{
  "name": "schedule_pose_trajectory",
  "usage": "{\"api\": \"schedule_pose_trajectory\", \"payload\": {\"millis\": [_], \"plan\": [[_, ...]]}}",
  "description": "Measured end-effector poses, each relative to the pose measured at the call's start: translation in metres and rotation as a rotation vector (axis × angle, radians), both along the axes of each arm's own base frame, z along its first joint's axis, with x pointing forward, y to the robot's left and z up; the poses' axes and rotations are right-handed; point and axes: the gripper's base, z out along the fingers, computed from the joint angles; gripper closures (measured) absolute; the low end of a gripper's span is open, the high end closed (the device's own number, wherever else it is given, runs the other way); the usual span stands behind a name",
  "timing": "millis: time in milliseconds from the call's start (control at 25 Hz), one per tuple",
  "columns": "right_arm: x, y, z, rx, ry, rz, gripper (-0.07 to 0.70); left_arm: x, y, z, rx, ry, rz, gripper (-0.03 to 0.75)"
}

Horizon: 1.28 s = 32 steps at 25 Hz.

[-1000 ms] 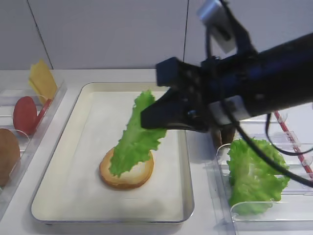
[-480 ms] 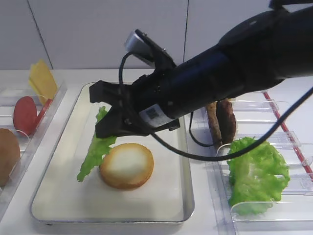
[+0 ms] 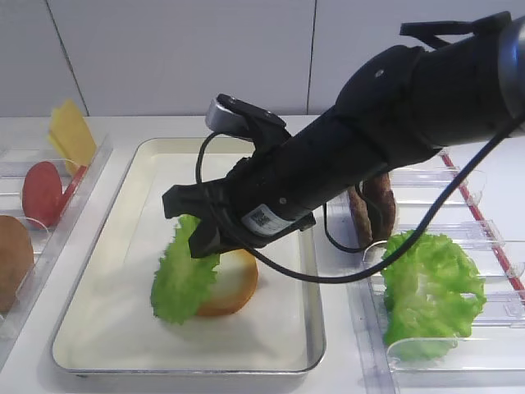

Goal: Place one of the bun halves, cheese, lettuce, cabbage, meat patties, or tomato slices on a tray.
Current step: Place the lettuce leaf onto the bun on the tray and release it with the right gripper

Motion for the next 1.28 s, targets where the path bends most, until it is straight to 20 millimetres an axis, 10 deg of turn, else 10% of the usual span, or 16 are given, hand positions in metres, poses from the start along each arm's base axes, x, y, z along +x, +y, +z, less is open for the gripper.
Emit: {"api": "schedule_pose_trajectory", "payload": {"millis": [920,1280], "plan": [[0.004,-0.014,-0.014,-0.208,-0.024,-0.023,0.573,0.000,0.000,0.000,0.000,0.000,0.000,0.170],[0.008,-0.013,-0.005,-0.250,-0.081,0.048,0.080,0.000,0.000,0.000,0.000,0.000,0.000,0.170]]}}
